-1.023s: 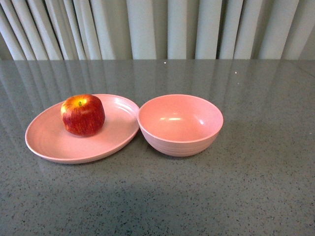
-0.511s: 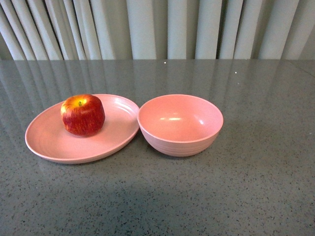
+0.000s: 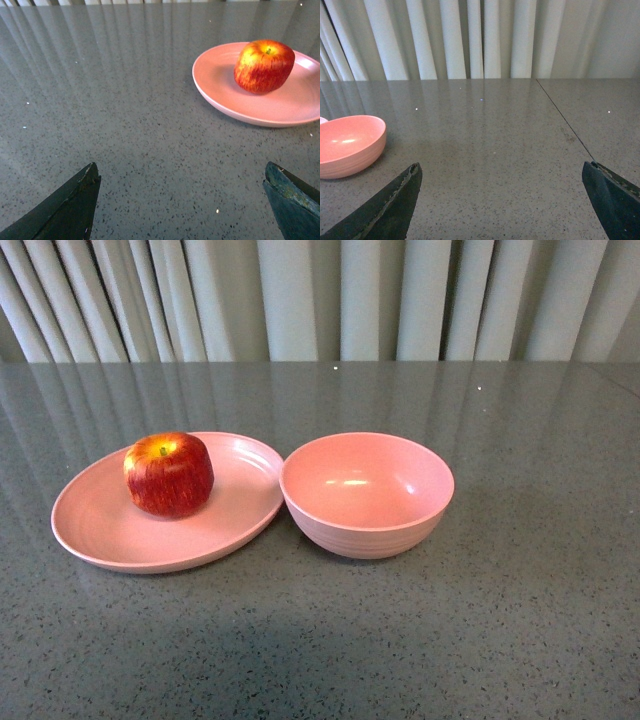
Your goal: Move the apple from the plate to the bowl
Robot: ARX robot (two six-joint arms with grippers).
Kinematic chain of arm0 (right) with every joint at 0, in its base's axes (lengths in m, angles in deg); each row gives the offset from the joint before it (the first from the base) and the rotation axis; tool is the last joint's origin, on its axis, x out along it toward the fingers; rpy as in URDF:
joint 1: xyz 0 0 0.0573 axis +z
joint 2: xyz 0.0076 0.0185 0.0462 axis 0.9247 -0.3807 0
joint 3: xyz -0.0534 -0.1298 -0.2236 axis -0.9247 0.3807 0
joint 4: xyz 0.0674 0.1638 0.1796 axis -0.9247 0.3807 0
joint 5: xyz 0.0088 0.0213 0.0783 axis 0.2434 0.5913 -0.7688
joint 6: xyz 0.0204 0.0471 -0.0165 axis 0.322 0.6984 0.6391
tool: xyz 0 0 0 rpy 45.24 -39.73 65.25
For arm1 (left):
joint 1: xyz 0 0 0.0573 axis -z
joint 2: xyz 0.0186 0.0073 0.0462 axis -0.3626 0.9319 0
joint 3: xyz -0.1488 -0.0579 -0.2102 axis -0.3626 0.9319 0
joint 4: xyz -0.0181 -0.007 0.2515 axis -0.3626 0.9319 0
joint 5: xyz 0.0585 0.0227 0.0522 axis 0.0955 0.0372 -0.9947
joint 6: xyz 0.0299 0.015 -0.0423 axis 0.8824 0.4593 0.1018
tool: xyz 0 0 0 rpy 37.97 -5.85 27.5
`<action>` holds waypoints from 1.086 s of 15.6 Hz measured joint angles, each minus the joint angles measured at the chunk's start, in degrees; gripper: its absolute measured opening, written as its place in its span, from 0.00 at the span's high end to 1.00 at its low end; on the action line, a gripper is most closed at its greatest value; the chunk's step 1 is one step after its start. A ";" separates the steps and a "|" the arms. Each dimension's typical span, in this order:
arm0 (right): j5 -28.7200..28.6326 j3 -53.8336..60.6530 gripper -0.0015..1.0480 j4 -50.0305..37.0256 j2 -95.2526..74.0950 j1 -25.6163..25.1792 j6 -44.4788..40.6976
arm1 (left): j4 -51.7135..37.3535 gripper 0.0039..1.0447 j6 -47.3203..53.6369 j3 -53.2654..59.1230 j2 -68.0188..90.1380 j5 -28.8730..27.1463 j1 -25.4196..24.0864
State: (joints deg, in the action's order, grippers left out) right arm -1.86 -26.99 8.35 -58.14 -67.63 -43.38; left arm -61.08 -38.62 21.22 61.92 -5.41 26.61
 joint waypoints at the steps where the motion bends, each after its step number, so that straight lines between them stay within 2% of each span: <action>1: 0.02 0.00 0.06 0.07 0.00 0.00 0.00 | -0.50 0.06 0.00 -0.74 0.20 -0.59 0.85; 4: 0.02 0.00 0.06 0.02 0.00 0.00 0.00 | -13.49 0.06 0.20 -5.75 10.56 3.65 1.84; 5: 0.02 0.00 0.06 0.04 0.00 0.00 0.00 | -24.15 0.06 0.92 -8.70 23.89 8.41 2.16; 6: 0.02 0.00 0.06 0.02 0.00 0.00 0.00 | -35.34 0.06 0.87 -17.09 40.54 11.50 3.08; 7: 0.02 0.00 0.06 0.02 0.00 0.00 0.00 | -38.05 0.06 0.94 -20.81 47.95 11.52 3.72; 11: 0.02 0.00 0.06 0.04 0.00 0.00 0.00 | -38.21 0.06 0.70 -30.93 68.70 14.16 4.76; 17: 0.02 0.00 0.06 0.02 0.00 0.00 0.00 | -37.83 0.06 -0.90 -37.18 83.47 14.91 5.73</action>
State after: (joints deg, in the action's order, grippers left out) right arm -1.84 -26.99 8.37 -58.14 -67.63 -43.38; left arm -98.91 -39.52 -15.96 145.39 9.49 32.33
